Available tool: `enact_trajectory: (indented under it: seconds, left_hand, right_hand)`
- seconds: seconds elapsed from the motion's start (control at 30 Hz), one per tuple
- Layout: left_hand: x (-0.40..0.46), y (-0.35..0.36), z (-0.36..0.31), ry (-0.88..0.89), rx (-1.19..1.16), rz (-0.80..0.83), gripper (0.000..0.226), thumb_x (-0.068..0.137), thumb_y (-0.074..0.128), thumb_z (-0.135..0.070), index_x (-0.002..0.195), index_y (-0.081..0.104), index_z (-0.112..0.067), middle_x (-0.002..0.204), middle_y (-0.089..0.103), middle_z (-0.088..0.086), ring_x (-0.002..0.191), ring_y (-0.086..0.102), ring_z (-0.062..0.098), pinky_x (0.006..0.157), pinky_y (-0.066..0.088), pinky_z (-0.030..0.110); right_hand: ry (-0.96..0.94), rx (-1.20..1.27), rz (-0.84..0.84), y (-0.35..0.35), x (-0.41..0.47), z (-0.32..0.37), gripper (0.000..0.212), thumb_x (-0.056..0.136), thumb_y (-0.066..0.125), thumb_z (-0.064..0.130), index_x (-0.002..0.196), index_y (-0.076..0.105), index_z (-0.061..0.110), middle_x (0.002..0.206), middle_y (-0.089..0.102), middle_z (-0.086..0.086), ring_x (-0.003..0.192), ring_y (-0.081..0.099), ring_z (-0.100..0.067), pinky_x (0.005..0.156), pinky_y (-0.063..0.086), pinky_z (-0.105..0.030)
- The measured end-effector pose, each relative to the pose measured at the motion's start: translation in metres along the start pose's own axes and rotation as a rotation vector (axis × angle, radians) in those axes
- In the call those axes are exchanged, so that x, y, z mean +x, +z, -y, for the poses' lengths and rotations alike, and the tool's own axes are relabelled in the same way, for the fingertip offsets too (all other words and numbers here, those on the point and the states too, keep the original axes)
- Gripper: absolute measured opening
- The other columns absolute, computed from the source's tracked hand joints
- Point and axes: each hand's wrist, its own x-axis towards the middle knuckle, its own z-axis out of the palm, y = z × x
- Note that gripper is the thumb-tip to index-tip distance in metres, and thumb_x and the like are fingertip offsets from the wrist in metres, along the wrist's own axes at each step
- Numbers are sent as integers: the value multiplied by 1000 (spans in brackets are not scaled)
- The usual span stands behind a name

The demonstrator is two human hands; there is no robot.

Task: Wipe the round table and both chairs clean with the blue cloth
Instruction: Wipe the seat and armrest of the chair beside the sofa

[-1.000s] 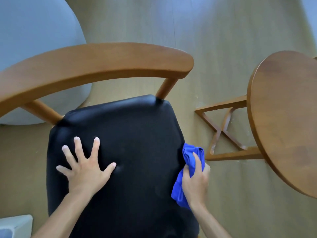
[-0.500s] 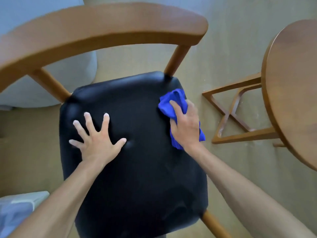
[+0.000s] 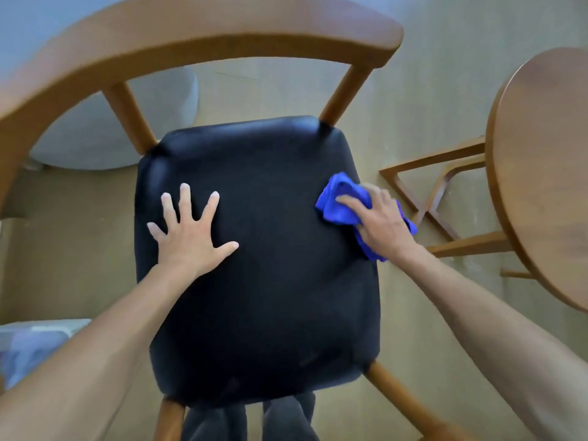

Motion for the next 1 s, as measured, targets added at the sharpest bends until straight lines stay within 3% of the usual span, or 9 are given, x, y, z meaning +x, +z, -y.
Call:
enact_trajectory:
  seconds: [0.1,0.13,0.2,0.37,0.5,0.63,0.77,0.87,1.0]
  left_hand:
    - [-14,8,2,-20,-3,-2,96,79,58,-65,149,-4,-41,156,-24,4,143,-20,35,110,15,65]
    - [-19,11,1,-31,-10,3,96,80,59,-64,149,-3,-41,156,-24,4,143,-20,35,110,16,65]
    - [-30,17,2,-64,-40,10,94,81,61,-59,149,-1,-41,156,-23,3,143,-19,34,109,20,65]
    - [-58,17,2,-150,-217,36,70,92,54,-23,149,16,-39,158,-15,-6,145,-15,23,107,32,57]
    - [-59,11,16,-155,-325,13,63,92,37,-2,146,33,-33,160,-2,-11,147,-7,15,109,27,38]
    - [-61,19,17,-162,-324,14,58,93,48,-14,146,32,-31,160,-6,-8,147,-10,16,113,21,46]
    - [-64,21,-5,-231,-265,69,79,80,70,-43,143,27,-23,158,-15,-4,145,-17,22,111,22,61]
    - [-63,26,-15,-237,-157,92,103,66,79,-53,143,20,-20,155,-24,-1,144,-21,29,109,21,65]
    - [-62,34,-16,-233,-131,67,108,63,82,-52,143,18,-17,155,-27,0,143,-22,31,109,20,67]
  right_hand:
    - [454,102,9,1,22,19,51,85,54,6,133,52,21,128,46,-21,102,47,-41,86,46,-52]
    - [386,107,-7,4,13,32,50,82,54,6,131,55,19,127,47,-22,100,48,-42,85,46,-51]
    - [-9,135,32,9,-33,58,51,76,52,6,125,57,21,127,46,-20,94,51,-40,77,47,-46]
    - [-877,182,440,0,-137,125,51,79,52,15,125,51,36,127,47,-7,93,51,-27,72,46,-35]
    - [-899,184,336,26,-85,206,50,80,47,9,122,57,34,128,52,-8,93,51,-29,70,39,-36]
    - [-966,129,439,29,-72,263,47,78,63,25,123,60,37,136,50,-5,101,50,-28,74,35,-34]
    - [-1303,23,673,6,-110,209,40,81,62,44,120,57,50,142,43,10,114,45,-19,85,33,-29]
    - [-1530,-23,781,-4,-128,133,22,78,65,41,99,70,46,137,50,14,114,45,-17,87,31,-31]
    - [-1321,84,689,-12,-117,25,22,73,69,20,89,70,35,132,51,2,111,46,-27,85,37,-38]
